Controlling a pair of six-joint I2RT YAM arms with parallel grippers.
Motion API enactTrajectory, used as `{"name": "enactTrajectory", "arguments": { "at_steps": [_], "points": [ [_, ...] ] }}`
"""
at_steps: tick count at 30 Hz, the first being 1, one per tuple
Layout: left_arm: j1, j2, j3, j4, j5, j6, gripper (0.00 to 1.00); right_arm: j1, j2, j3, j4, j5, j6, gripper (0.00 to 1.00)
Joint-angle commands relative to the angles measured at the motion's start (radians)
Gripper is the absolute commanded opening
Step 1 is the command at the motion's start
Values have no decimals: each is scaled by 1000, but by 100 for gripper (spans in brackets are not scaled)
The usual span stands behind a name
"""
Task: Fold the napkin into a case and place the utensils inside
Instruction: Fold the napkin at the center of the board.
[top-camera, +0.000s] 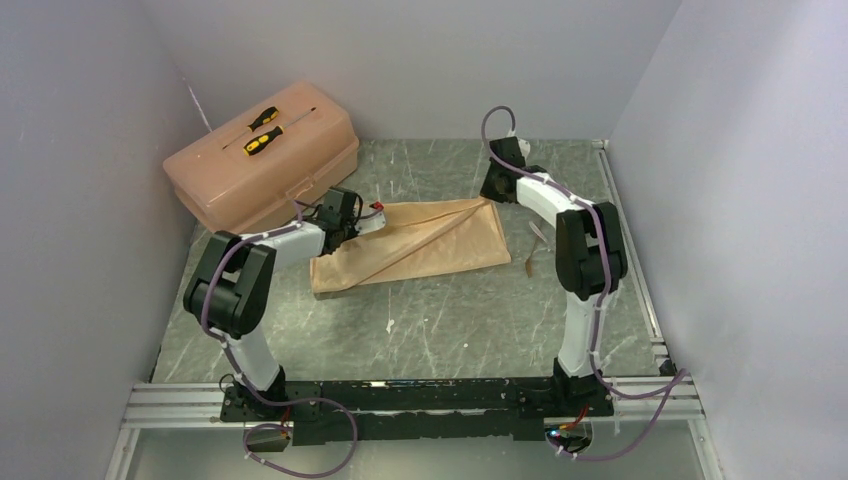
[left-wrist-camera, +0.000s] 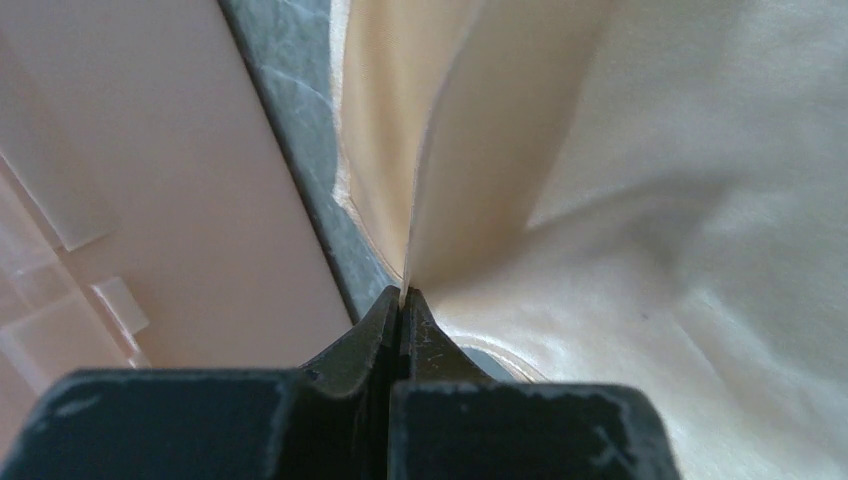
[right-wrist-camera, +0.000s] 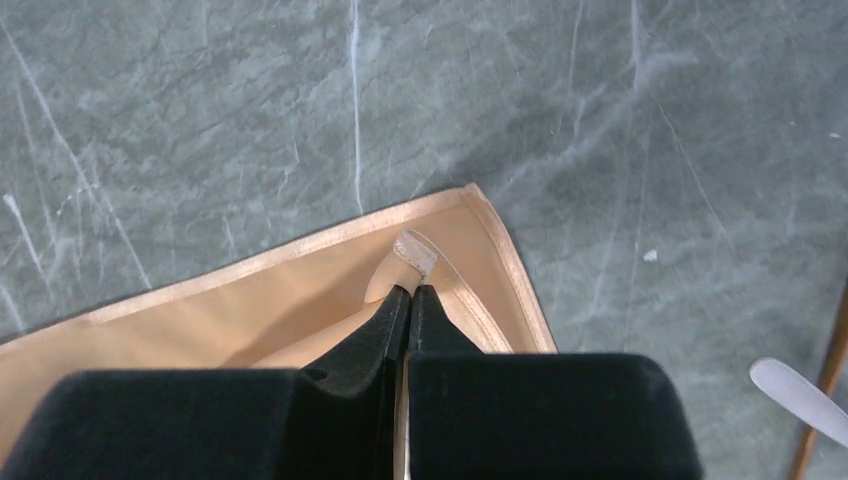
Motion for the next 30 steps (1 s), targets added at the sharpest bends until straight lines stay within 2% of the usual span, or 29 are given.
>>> {"name": "enactTrajectory", "arguments": {
  "at_steps": [1, 2, 9, 15, 19, 25, 30],
  "points": [
    [0, 41, 24, 167, -82, 88, 3, -6, 61, 90, -12, 29, -16, 0],
    [0, 48, 19, 197, -94, 101, 3, -8, 80, 101, -18, 31, -18, 2],
    [1, 81, 33, 269, -120, 122, 3, -14, 101, 91, -15, 33, -12, 51],
    [0, 124, 57, 294, -125, 118, 3, -17, -12, -14, 25, 53, 6, 78],
    [0, 155, 63, 313, -139, 122, 3, -17, -144, -177, 61, 25, 35, 80],
    [2, 172, 62, 350, -170, 153, 3, -14, -311, -460, 112, -24, 100, 70],
    [2, 178, 66, 343, -184, 149, 5, -11, -383, -595, 126, -23, 120, 79]
  ]
}}
